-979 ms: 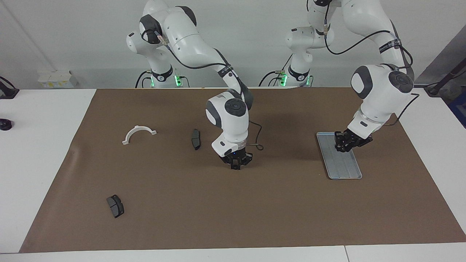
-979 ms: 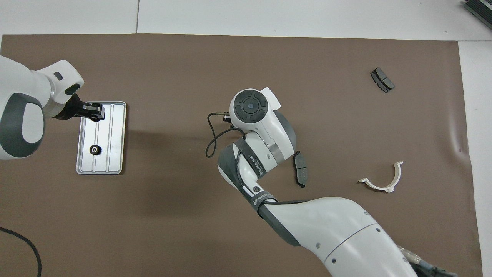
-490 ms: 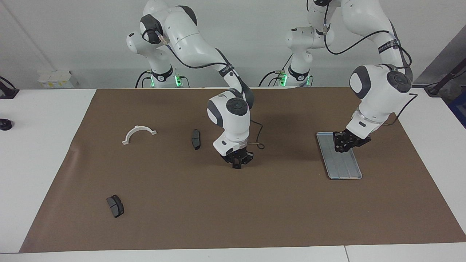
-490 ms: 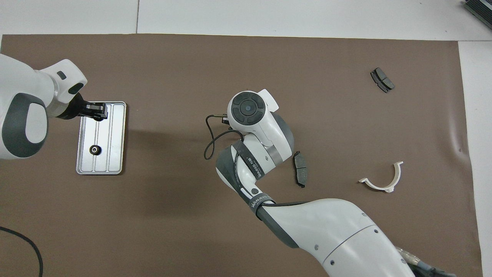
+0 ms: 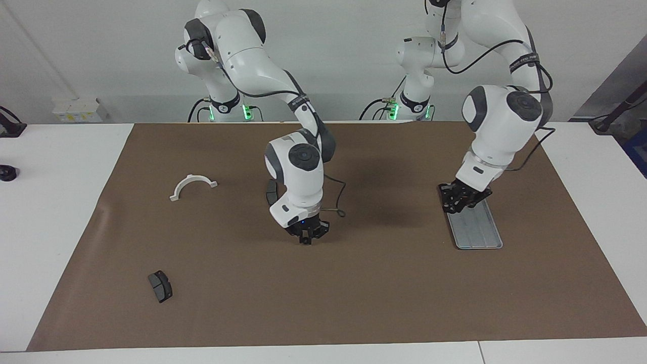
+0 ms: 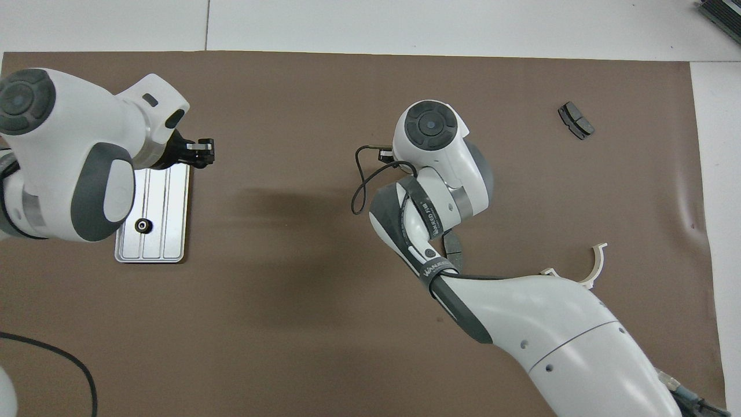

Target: Place bearing gear from tray to pile

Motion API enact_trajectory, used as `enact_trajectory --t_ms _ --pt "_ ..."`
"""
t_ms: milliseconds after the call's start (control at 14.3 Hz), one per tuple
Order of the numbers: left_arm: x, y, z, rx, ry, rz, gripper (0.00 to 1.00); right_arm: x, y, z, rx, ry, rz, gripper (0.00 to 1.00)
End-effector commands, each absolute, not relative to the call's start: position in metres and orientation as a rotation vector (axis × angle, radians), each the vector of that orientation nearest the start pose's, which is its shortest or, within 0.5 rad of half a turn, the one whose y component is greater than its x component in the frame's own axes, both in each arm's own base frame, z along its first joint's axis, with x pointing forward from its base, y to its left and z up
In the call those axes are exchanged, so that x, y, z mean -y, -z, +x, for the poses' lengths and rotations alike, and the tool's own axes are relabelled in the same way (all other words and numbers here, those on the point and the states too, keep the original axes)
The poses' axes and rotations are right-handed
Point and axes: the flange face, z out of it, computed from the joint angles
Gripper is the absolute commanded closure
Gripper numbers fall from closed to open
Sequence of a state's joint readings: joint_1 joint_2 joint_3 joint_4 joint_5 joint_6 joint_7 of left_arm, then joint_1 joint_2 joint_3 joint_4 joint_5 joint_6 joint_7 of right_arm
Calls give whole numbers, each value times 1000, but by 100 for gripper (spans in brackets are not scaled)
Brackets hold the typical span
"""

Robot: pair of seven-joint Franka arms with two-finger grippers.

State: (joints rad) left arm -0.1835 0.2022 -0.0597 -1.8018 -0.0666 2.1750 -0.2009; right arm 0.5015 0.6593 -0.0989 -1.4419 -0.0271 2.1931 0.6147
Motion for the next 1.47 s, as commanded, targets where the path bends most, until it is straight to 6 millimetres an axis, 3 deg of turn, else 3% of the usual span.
enact_trajectory --t_ms 0,140,280,420,560,699,979,1049,1119,1259,1329,1399 --pt "236 -435 609 136 374 -3289 100 -231 -345 683 -250 160 -3170 95" --pt "297 -420 606 202 443 -3331 100 -174 -369 691 -227 123 -3173 95" --pt "351 -398 608 246 445 -3359 100 -125 -374 697 -220 107 -3179 95" --pt "378 -380 614 303 436 -3368 100 -83 -370 702 -245 108 -3179 95" --pt "407 -356 602 244 454 -3385 100 -44 -366 705 -254 93 -3180 95" --pt "411 -352 597 229 460 -3389 100 -20 -353 703 -282 98 -3176 95" --pt "414 -328 584 211 451 -3389 97 -12 -318 691 -289 119 -3173 92" --pt "414 -319 583 211 459 -3390 95 -12 -314 688 -296 112 -3172 84" --pt "414 -317 581 208 443 -3387 90 -11 -314 686 -297 109 -3172 67" --pt "414 -309 576 203 425 -3381 74 -11 -312 684 -302 100 -3173 14" --pt "413 -303 573 201 414 -3378 65 -12 -312 684 -307 100 -3172 3" --pt "412 -302 572 201 412 -3377 60 -13 -313 685 -318 107 -3170 0"
